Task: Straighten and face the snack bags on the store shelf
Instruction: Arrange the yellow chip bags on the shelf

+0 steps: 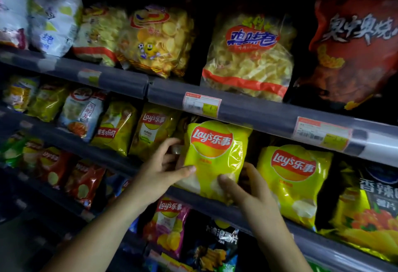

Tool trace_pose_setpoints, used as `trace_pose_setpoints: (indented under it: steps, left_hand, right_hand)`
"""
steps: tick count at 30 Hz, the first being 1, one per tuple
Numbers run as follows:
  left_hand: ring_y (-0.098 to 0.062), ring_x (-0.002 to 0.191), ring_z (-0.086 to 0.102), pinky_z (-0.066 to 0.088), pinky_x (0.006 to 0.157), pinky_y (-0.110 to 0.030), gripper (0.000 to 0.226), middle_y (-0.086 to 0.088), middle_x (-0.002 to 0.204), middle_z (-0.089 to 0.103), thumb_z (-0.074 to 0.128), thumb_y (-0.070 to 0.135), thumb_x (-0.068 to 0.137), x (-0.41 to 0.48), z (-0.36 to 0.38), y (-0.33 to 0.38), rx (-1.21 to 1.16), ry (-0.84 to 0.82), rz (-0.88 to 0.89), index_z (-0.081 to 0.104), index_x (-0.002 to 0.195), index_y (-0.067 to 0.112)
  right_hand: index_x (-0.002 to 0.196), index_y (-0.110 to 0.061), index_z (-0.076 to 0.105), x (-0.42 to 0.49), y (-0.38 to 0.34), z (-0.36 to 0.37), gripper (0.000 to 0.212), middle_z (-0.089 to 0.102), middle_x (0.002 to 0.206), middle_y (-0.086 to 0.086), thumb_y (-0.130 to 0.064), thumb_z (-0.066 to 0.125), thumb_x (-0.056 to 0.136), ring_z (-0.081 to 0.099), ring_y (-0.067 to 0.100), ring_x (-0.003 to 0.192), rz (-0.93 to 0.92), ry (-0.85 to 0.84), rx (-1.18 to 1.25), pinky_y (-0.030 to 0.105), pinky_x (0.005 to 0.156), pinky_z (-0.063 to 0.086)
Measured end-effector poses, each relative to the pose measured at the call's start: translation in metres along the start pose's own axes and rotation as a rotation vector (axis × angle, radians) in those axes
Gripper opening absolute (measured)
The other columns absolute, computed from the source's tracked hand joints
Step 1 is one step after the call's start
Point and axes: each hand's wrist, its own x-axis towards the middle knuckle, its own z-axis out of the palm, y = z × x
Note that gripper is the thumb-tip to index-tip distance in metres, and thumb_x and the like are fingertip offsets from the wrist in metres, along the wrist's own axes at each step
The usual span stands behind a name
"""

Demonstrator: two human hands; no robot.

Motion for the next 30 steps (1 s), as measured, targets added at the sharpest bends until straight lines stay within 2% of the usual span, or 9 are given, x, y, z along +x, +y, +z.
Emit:
trace_pose_setpoints:
  steps: [2,6,8,11,16,22,26,28,30]
  left_hand:
    - [-0.013,0.117,0.065,0.055,0.095,-0.035,0.075,0.002,0.122,0.071,0.091,0.043,0.056,0.006,-0.014,-0.006,-0.043,-0.059,0.004,0.053,0.12,0.056]
    - [-0.016,0.125,0.062,0.048,0.105,-0.048,0.081,0.008,0.127,0.071,0.095,0.054,0.042,0.023,-0.043,-0.024,-0.12,-0.315,-0.022,0.059,0.115,0.06]
    - [-0.013,0.123,0.063,0.045,0.109,-0.047,0.08,0.012,0.125,0.072,0.093,0.057,0.047,0.03,-0.059,-0.03,-0.083,-0.445,-0.088,0.062,0.121,0.049]
    - [-0.013,0.112,0.07,0.049,0.105,-0.043,0.071,0.006,0.117,0.076,0.091,0.051,0.052,0.036,-0.083,-0.035,-0.118,-0.571,-0.133,0.071,0.116,0.028]
    - [-0.02,0.104,0.074,0.059,0.088,-0.029,0.067,-0.006,0.107,0.079,0.093,0.059,0.042,0.041,-0.107,-0.047,-0.18,-0.637,-0.053,0.078,0.099,0.025]
    - [-0.015,0.095,0.077,0.061,0.071,-0.027,0.068,-0.002,0.098,0.081,0.092,0.064,0.031,0.037,-0.113,-0.056,-0.268,-0.557,-0.067,0.081,0.092,0.037]
    - [-0.011,0.075,0.076,0.053,0.056,-0.02,0.063,0.006,0.085,0.08,0.078,0.081,0.043,0.037,-0.111,-0.055,-0.003,-0.378,0.086,0.079,0.087,0.036]
    - [-0.009,0.073,0.074,0.053,0.059,-0.018,0.068,0.012,0.086,0.078,0.073,0.084,0.046,0.041,-0.112,-0.048,0.057,-0.273,0.124,0.077,0.092,0.033]
    - [-0.005,0.091,0.073,0.055,0.075,-0.018,0.065,0.015,0.099,0.077,0.074,0.076,0.053,0.046,-0.109,-0.035,-0.061,-0.295,0.092,0.072,0.103,0.035]
  right_hand:
    - [0.115,-0.032,0.066,-0.001,0.0,0.011,0.049,0.074,0.116,0.005,-0.044,0.085,0.072,0.073,0.019,0.103,0.038,-0.003,0.049,0.031,0.079,0.059]
    - [0.123,-0.024,0.062,-0.007,-0.005,0.043,0.061,0.081,0.103,-0.014,-0.018,0.09,0.069,0.078,0.008,0.093,0.085,0.097,0.167,0.023,0.07,0.063]
    - [0.125,-0.022,0.062,-0.011,-0.01,0.059,0.068,0.082,0.108,-0.002,-0.02,0.093,0.065,0.079,0.019,0.098,0.134,0.166,0.217,0.032,0.075,0.064]
    - [0.12,-0.022,0.065,-0.013,-0.015,0.085,0.061,0.082,0.108,0.004,-0.02,0.093,0.066,0.08,0.025,0.098,0.193,0.268,0.288,0.039,0.079,0.063]
    - [0.118,-0.013,0.07,-0.012,-0.027,0.114,0.049,0.081,0.11,0.015,-0.024,0.079,0.071,0.078,0.036,0.101,0.259,0.28,0.361,0.054,0.091,0.06]
    - [0.107,-0.014,0.074,-0.007,-0.039,0.116,0.049,0.081,0.105,0.02,-0.027,0.088,0.062,0.079,0.04,0.094,0.278,0.327,0.4,0.053,0.089,0.058]
    - [0.076,-0.027,0.083,-0.007,-0.049,0.112,0.016,0.083,0.091,0.017,-0.017,0.092,0.067,0.081,0.035,0.08,0.25,0.325,0.405,0.05,0.071,0.066]
    - [0.074,-0.022,0.083,-0.008,-0.055,0.109,0.007,0.083,0.085,0.016,-0.021,0.089,0.071,0.081,0.032,0.073,0.251,0.324,0.395,0.045,0.064,0.066]
    - [0.089,-0.015,0.076,-0.009,-0.056,0.103,0.02,0.083,0.085,0.017,-0.017,0.078,0.069,0.081,0.031,0.071,0.285,0.282,0.351,0.045,0.067,0.062]
